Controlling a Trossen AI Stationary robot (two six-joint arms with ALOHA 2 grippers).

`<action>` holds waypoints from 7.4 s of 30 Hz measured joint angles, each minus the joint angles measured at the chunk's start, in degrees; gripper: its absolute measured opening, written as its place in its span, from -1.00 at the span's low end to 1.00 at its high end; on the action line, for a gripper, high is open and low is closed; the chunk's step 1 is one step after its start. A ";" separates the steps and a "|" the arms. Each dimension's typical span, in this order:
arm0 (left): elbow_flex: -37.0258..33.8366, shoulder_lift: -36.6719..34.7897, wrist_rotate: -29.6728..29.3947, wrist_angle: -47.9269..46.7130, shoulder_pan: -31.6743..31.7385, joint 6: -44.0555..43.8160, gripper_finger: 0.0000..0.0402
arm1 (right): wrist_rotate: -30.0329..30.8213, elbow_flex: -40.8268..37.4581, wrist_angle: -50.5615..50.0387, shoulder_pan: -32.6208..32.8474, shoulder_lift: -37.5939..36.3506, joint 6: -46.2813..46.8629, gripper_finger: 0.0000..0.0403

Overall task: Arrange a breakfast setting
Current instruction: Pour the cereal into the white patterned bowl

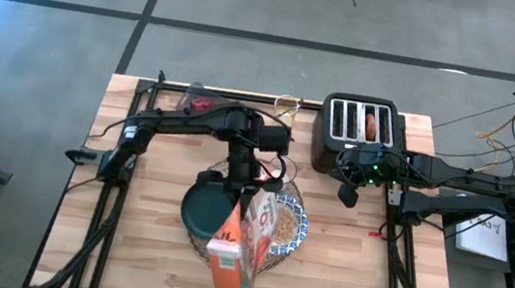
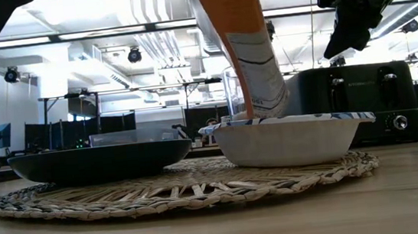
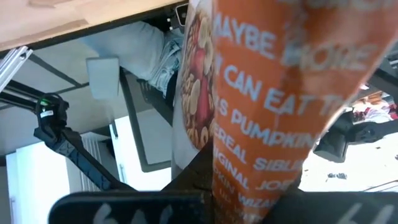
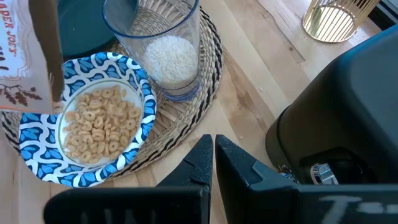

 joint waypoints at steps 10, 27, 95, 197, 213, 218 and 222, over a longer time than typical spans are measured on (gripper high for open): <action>0.29 0.35 -5.40 0.12 0.66 -0.53 -1.00 | -0.02 0.00 0.03 0.00 0.00 0.01 -0.96; 0.33 1.71 -1.34 0.83 0.64 -1.15 -1.00 | 0.00 0.00 0.11 -0.02 0.00 0.01 -0.96; -32.56 -37.11 -84.79 2.15 -33.75 24.25 -1.00 | 0.00 0.00 0.16 -0.02 0.00 -0.01 -0.96; -93.81 -59.35 -134.68 14.09 -2.13 -15.67 -1.00 | -0.01 0.00 0.15 -0.02 0.00 -0.01 -0.96; -93.88 -47.72 -125.78 12.28 -1.00 -25.24 -1.00 | 0.00 0.02 0.17 0.00 0.00 -0.01 -0.96; -94.23 -44.92 -125.71 12.14 1.83 -25.63 -1.00 | -0.01 0.01 0.17 -0.01 -0.01 0.00 -0.96; -94.23 -43.49 -126.52 12.17 4.58 -25.63 -1.00 | 0.00 0.00 0.15 -0.01 -0.01 0.00 -0.96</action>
